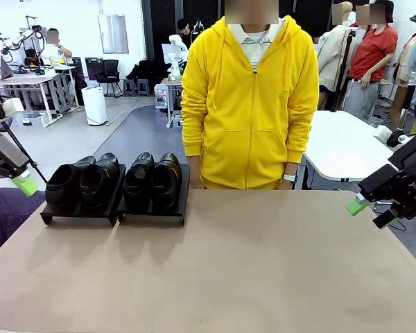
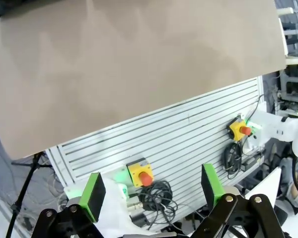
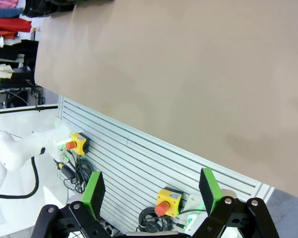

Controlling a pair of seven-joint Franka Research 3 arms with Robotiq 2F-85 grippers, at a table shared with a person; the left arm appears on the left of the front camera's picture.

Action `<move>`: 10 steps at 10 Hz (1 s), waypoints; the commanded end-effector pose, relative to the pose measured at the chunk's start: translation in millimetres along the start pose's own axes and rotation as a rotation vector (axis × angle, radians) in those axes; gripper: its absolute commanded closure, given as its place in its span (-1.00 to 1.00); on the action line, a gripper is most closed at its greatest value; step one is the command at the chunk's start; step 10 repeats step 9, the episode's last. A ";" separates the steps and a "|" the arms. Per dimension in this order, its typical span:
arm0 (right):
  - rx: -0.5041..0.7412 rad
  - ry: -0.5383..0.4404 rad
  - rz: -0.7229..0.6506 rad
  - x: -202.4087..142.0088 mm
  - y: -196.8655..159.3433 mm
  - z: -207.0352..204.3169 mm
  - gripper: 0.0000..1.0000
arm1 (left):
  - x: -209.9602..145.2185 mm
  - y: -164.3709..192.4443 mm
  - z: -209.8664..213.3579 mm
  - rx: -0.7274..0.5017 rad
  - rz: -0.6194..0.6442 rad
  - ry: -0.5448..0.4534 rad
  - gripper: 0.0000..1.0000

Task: Organize the shoes by placing them on the stand.
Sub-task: Place the Shoe from the middle of the table onto the Shoes Stand.

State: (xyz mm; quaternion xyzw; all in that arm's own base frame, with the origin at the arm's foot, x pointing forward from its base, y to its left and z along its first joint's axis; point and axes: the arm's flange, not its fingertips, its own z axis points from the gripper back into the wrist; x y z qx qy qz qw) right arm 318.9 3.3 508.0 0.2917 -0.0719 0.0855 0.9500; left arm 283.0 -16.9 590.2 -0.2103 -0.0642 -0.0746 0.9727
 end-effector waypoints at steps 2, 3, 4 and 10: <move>0.029 -0.006 0.018 2.0 0.7 1.1 -1.00 | -0.2 1.3 2.7 0.003 -0.004 0.004 -1.00; 0.029 -0.006 0.018 2.0 0.7 1.1 -1.00 | -0.2 1.3 2.7 0.003 -0.004 0.004 -1.00; 0.029 -0.006 0.018 2.0 0.7 1.1 -1.00 | -0.2 1.3 2.7 0.003 -0.004 0.004 -1.00; 0.029 -0.006 0.018 2.0 0.7 1.1 -1.00 | -0.2 1.3 2.7 0.003 -0.004 0.004 -1.00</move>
